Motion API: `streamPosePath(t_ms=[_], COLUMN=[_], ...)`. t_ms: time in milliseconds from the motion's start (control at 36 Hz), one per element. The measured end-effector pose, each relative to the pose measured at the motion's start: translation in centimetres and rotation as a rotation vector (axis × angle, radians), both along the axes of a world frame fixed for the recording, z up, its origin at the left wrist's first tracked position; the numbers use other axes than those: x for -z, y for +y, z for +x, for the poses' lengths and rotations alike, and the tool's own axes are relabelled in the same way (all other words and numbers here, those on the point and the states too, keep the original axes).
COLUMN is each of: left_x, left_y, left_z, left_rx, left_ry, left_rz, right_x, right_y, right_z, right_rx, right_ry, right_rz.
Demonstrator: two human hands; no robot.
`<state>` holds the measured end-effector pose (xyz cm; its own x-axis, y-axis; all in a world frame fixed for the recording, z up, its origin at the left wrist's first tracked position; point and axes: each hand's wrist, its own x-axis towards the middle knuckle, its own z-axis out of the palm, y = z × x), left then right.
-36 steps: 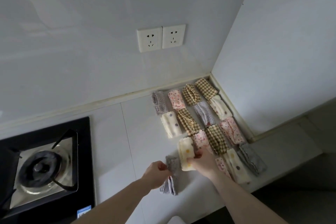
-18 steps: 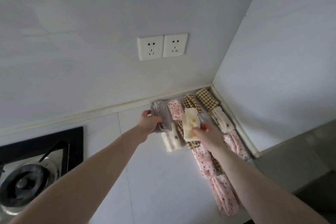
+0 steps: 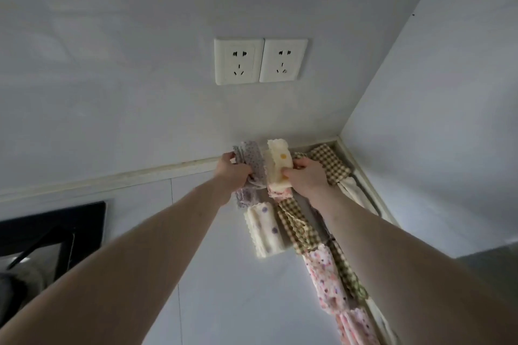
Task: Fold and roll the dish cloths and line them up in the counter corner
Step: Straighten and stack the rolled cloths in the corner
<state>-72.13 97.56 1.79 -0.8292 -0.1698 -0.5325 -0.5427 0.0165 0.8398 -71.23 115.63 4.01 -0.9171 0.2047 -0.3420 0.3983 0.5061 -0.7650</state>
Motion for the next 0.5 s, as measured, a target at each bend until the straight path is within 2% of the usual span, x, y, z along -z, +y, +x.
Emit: streamPosePath(t_ms=[139, 194, 306, 500], left_x=[1.9, 3.1, 1.9, 1.9], left_y=[0.5, 0.5, 1.2, 0.5], left_z=[0.4, 0.2, 1.0, 5.0], left_rx=[0.108, 0.125, 0.128, 0.015], left_ry=[-0.055, -0.078, -0.072, -0.064], left_rz=[-0.354, -0.310, -0.164, -0.208], right_x=[3.0, 4.0, 4.1, 3.7], right_y=[-0.1, 0.0, 0.0, 2.9], right_z=[-0.3, -0.2, 0.2, 3.9], right_rx=[-0.109, -0.105, -0.090, -0.107], right_ry=[-0.132, -0.139, -0.090, 0.050], right_rz=[0.159, 0.173, 0.136, 0.219])
